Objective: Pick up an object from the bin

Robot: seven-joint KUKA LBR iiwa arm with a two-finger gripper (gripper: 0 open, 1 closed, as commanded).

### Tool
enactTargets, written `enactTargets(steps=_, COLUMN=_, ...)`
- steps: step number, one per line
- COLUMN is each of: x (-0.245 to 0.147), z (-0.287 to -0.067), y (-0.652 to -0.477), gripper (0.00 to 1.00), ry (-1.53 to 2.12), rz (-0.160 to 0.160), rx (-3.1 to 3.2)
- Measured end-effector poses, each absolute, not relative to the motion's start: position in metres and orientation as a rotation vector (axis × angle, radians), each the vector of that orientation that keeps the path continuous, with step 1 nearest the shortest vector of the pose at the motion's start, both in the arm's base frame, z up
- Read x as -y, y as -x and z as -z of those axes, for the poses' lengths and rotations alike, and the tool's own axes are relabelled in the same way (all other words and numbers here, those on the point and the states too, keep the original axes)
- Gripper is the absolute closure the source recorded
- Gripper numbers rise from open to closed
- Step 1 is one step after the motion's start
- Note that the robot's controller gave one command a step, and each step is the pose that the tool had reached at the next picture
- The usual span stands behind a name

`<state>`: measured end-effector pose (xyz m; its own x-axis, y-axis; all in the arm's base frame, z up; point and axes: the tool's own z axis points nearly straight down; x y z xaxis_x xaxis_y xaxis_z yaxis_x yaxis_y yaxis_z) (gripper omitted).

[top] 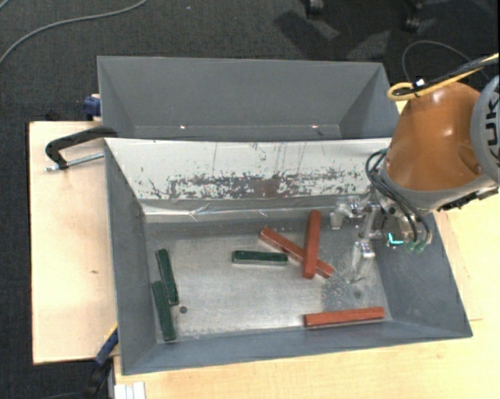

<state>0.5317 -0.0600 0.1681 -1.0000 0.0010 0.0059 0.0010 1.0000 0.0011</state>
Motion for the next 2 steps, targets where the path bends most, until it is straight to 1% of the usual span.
enactTargets(steps=1, x=0.0218, z=-0.0752, y=-0.5337, gripper=0.00, ry=0.504, rz=0.003, rx=3.117)
enactTargets(steps=2, x=0.0225, z=-0.0785, y=-0.5368, gripper=1.00, ry=0.506, rz=0.002, rx=3.130)
